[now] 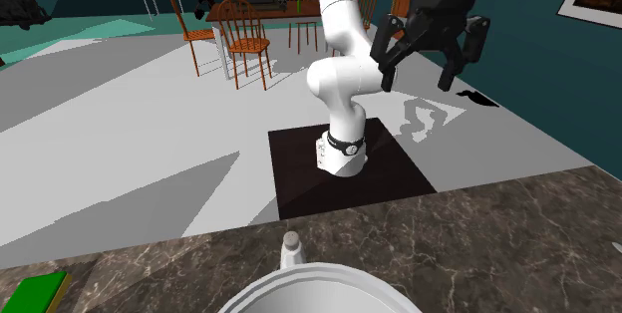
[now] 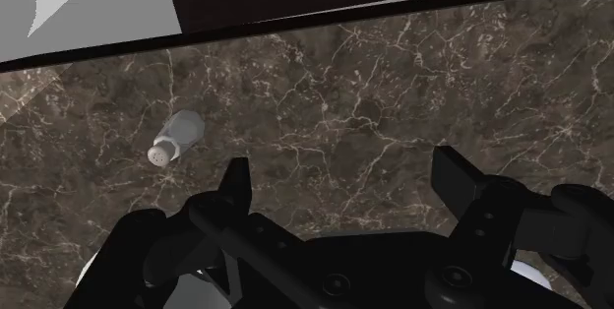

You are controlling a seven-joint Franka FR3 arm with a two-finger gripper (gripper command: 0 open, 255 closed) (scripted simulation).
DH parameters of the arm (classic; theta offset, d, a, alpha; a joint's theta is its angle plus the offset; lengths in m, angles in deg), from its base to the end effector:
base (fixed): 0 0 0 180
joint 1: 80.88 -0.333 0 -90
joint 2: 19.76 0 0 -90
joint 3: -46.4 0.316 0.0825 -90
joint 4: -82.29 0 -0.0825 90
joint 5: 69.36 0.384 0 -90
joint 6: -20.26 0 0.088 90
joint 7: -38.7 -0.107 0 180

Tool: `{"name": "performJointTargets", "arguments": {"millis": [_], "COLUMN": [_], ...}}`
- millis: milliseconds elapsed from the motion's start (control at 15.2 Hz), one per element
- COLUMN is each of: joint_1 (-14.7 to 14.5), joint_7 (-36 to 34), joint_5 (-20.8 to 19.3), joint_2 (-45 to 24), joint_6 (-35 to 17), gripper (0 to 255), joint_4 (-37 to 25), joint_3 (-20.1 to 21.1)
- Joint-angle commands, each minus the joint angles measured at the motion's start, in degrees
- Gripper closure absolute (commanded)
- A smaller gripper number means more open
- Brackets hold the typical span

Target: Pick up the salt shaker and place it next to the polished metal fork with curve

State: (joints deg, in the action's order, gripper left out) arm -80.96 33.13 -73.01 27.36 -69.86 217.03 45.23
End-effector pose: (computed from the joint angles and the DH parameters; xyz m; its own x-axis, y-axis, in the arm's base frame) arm 0.2973 -0.0146 0.6039 0.9928 -0.1099 0.0480 -0.1120 -0.9927 0.0442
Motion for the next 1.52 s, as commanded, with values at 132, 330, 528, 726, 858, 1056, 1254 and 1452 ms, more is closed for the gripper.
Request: {"name": "performJointTargets", "arguments": {"millis": [132, 330, 528, 726, 858, 1056, 1254, 1452], "joint_1": [0.5, 1.3, 2.2, 2.9, 3.3, 3.3, 2.3, -0.3], "joint_7": [2.8, 6.9, 11.2, 15.7, 18.8, 23.7, 29.1, 35.3], "joint_5": [-1.1, -2.9, -4.7, -6.3, -7.2, -8.1, -7.9, -6.3], "joint_2": [1.2, 2.2, 2.2, 0.9, -0.7, -4.2, -8.9, -14.5], "joint_6": [-3.3, -8.4, -13.8, -19.5, -23.4, -29.6, -35.8, -41.8], "gripper": [0, 0, 0, 0, 0, 0, 0, 0], "joint_4": [3.4, 8.0, 11.7, 14.6, 16.0, 17.3, 17.7, 17.0], "joint_3": [-2.7, -6.9, -11.5, -16.4, -19.8, -25.2, -31.1, -37.7]}}
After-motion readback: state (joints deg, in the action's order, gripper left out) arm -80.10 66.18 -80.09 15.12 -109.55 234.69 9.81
